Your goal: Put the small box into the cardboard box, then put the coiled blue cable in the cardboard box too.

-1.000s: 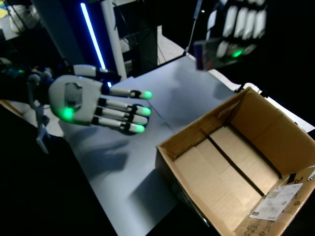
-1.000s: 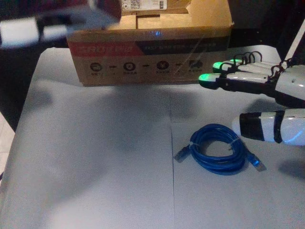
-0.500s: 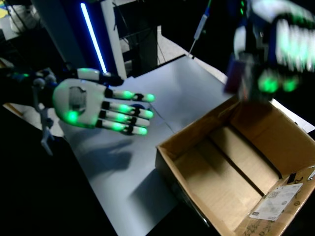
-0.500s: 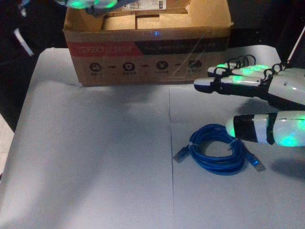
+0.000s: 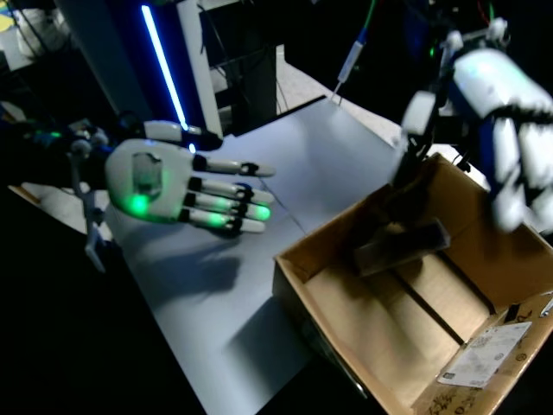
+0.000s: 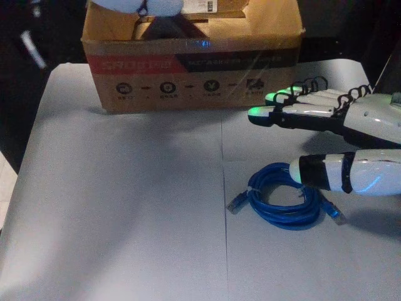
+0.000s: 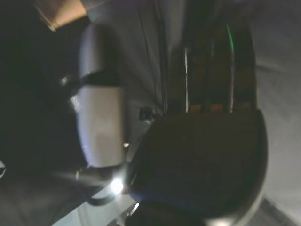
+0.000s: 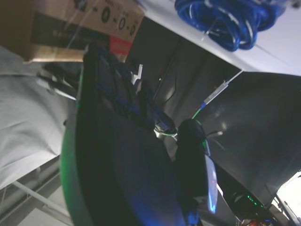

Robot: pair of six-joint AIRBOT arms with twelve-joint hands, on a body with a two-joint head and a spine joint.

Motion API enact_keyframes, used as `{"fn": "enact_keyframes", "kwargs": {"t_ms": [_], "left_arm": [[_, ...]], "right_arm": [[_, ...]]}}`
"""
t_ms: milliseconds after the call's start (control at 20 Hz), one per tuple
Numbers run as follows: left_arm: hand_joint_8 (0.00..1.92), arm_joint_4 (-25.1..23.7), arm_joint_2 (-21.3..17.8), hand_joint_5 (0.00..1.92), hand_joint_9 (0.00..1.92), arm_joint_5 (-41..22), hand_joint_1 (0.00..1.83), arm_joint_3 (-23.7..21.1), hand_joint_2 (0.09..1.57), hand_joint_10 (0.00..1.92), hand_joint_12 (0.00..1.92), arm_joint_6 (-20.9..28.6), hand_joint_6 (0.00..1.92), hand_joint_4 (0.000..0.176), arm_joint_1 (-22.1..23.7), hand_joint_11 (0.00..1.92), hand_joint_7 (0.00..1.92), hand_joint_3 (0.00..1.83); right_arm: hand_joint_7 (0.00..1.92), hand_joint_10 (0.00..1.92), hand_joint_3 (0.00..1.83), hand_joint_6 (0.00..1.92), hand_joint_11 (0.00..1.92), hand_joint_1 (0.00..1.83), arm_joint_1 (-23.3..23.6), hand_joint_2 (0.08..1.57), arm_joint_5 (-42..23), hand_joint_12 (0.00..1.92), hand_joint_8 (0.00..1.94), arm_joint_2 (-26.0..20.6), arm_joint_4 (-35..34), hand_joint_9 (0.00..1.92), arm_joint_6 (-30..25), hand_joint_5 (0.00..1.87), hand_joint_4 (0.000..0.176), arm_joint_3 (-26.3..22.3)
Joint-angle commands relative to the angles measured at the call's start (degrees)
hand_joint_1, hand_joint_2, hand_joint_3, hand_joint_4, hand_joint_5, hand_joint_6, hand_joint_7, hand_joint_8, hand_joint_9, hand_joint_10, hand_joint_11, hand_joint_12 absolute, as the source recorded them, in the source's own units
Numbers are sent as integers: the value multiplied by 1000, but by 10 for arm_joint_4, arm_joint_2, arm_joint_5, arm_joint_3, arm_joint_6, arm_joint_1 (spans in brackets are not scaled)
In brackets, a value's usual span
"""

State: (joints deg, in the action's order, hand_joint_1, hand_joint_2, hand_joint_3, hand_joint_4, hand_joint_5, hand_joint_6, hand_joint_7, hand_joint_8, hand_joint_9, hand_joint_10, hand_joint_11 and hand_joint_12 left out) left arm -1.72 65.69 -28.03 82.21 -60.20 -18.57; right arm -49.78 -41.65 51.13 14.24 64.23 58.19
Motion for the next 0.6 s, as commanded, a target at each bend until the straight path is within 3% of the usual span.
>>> {"fn": "enact_keyframes", "kwargs": {"t_ms": [0, 200, 250, 450, 550], "left_arm": [[0, 6, -14, 14, 0, -97, 513, -9, 897, 0, 0, -6, 5, 176, 3, 0, 0, 0], [0, 8, -103, 58, 0, -173, 532, -90, 883, 0, 0, -7, 13, 176, -65, 0, 0, 0], [0, 12, -137, 89, 0, -202, 528, -124, 876, 0, 3, 0, 20, 176, -106, 6, 0, 0], [0, 1, -201, 69, 0, -259, 517, -200, 847, 0, 6, 41, 2, 176, -218, 12, 0, 0], [0, 27, -212, 23, 0, -294, 466, -228, 839, 0, 0, 41, 0, 176, -279, 0, 0, 0]], "right_arm": [[53, 1, 0, 4, 0, 60, 9, 1336, -68, 0, 0, -2, -16, 25, -6, 145, 176, 1], [18, 0, 0, 0, 0, 282, 9, 1240, -69, 0, 0, -10, -22, 0, -6, 106, 176, 1], [10, 0, 0, 2, 0, 321, 8, 1220, -69, 0, 1, -12, -25, 0, -6, 107, 176, 1], [23, 2, 0, 7, 0, 566, 8, 1086, -68, 0, 3, -9, -24, 34, -6, 145, 176, 0], [0, 0, 0, 0, 0, 621, 7, 947, -67, 0, 0, -5, -20, 0, -6, 123, 176, 0]]}}
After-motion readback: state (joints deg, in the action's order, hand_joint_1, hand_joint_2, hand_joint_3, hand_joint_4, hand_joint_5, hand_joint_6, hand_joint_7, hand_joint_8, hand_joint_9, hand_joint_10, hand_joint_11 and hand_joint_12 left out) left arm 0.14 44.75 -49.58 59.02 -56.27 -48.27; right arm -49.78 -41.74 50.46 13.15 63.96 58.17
